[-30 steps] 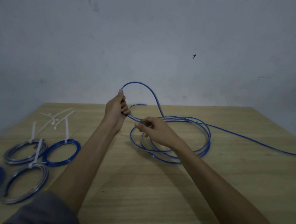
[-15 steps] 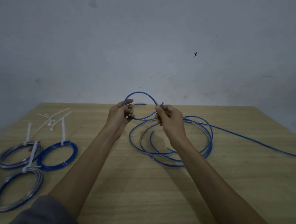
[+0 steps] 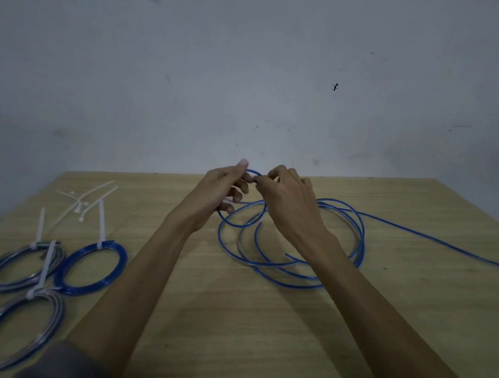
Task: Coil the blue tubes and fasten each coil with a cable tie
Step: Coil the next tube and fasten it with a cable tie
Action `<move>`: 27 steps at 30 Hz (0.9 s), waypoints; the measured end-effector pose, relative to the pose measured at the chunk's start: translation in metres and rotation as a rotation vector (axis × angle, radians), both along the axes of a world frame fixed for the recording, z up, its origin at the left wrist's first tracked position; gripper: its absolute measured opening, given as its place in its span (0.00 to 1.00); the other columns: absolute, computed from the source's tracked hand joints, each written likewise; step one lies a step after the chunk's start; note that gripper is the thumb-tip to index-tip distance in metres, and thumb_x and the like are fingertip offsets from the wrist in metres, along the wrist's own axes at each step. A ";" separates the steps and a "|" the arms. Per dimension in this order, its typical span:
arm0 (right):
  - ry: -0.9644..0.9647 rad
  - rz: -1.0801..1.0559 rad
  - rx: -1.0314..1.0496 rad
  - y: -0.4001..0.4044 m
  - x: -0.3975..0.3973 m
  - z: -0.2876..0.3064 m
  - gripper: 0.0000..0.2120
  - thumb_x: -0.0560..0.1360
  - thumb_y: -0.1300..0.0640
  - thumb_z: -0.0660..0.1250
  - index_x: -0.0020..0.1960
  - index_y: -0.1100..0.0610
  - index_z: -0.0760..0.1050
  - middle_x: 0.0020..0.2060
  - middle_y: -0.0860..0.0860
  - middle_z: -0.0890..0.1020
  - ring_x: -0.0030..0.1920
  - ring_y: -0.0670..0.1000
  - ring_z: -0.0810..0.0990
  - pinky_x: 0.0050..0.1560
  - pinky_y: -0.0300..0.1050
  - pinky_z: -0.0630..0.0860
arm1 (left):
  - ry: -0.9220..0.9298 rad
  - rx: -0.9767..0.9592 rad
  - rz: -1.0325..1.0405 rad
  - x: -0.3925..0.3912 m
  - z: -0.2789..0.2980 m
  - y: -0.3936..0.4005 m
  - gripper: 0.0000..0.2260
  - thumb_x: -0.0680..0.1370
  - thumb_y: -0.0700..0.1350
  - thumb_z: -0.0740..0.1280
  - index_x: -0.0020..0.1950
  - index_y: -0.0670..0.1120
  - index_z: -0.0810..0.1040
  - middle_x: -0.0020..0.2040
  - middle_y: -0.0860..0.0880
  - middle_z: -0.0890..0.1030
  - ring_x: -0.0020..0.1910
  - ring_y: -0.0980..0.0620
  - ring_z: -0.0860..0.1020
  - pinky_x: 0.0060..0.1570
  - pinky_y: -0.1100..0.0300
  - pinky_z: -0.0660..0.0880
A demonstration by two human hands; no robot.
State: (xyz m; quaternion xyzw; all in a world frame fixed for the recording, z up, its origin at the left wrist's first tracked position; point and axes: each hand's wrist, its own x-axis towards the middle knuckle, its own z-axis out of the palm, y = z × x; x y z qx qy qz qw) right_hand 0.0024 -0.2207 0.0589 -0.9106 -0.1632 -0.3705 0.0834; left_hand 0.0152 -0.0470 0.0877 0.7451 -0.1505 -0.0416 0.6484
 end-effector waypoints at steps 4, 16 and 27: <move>-0.033 -0.010 -0.035 -0.001 0.002 0.000 0.06 0.79 0.58 0.68 0.54 0.50 0.79 0.47 0.52 0.76 0.46 0.55 0.75 0.44 0.48 0.63 | -0.163 0.183 -0.028 -0.003 -0.001 0.000 0.16 0.81 0.52 0.67 0.50 0.38 0.81 0.39 0.48 0.81 0.35 0.55 0.75 0.31 0.63 0.73; -0.116 0.295 0.251 -0.010 0.004 -0.001 0.07 0.77 0.55 0.73 0.50 0.59 0.82 0.53 0.53 0.85 0.45 0.52 0.85 0.45 0.48 0.81 | 0.085 0.002 -0.100 -0.002 0.005 0.001 0.10 0.82 0.43 0.63 0.43 0.41 0.77 0.35 0.48 0.74 0.32 0.55 0.67 0.27 0.64 0.64; 0.378 0.474 0.882 -0.010 -0.003 0.013 0.10 0.79 0.56 0.70 0.59 0.55 0.84 0.40 0.49 0.87 0.44 0.45 0.85 0.49 0.43 0.80 | 0.174 -0.265 -0.111 0.002 0.003 0.003 0.09 0.81 0.41 0.62 0.42 0.42 0.77 0.38 0.45 0.76 0.32 0.54 0.71 0.29 0.64 0.69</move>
